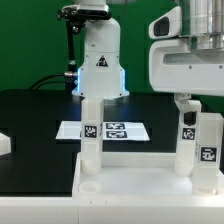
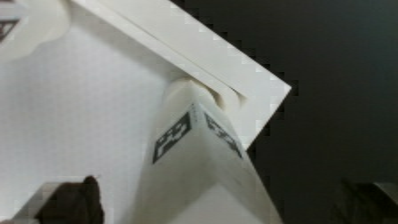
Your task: Assemble desk
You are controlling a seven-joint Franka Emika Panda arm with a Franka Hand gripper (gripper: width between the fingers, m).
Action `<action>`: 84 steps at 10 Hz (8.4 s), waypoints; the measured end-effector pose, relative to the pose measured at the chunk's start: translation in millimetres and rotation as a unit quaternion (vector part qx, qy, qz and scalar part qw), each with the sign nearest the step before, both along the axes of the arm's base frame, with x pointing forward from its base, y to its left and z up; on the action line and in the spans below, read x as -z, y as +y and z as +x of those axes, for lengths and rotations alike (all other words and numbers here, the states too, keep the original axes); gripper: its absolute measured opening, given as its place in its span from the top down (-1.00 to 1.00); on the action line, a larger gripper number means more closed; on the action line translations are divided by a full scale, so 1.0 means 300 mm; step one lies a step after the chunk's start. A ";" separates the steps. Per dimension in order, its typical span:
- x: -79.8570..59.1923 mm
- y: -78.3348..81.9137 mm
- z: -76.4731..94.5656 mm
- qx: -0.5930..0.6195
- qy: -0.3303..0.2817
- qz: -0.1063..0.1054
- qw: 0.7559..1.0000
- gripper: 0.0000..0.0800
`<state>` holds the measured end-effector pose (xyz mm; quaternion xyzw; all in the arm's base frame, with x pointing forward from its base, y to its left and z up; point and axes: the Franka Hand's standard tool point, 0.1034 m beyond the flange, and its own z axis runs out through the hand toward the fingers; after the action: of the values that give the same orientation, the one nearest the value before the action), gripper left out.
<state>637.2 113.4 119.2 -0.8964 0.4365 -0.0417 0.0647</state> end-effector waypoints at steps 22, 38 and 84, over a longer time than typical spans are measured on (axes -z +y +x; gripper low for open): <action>0.013 0.011 -0.010 0.011 0.012 0.001 1.000 -0.60; 0.031 0.005 0.000 0.292 0.025 0.032 0.955 0.28; 0.022 0.001 -0.011 -0.198 -0.010 -0.061 0.978 -0.62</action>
Offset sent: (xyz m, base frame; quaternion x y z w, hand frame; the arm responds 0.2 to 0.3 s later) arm 0.0000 0.0000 0.0000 0.0000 0.0000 -0.0650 0.9979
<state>633.8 113.7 112.6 -0.9669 0.2463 -0.0633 0.0208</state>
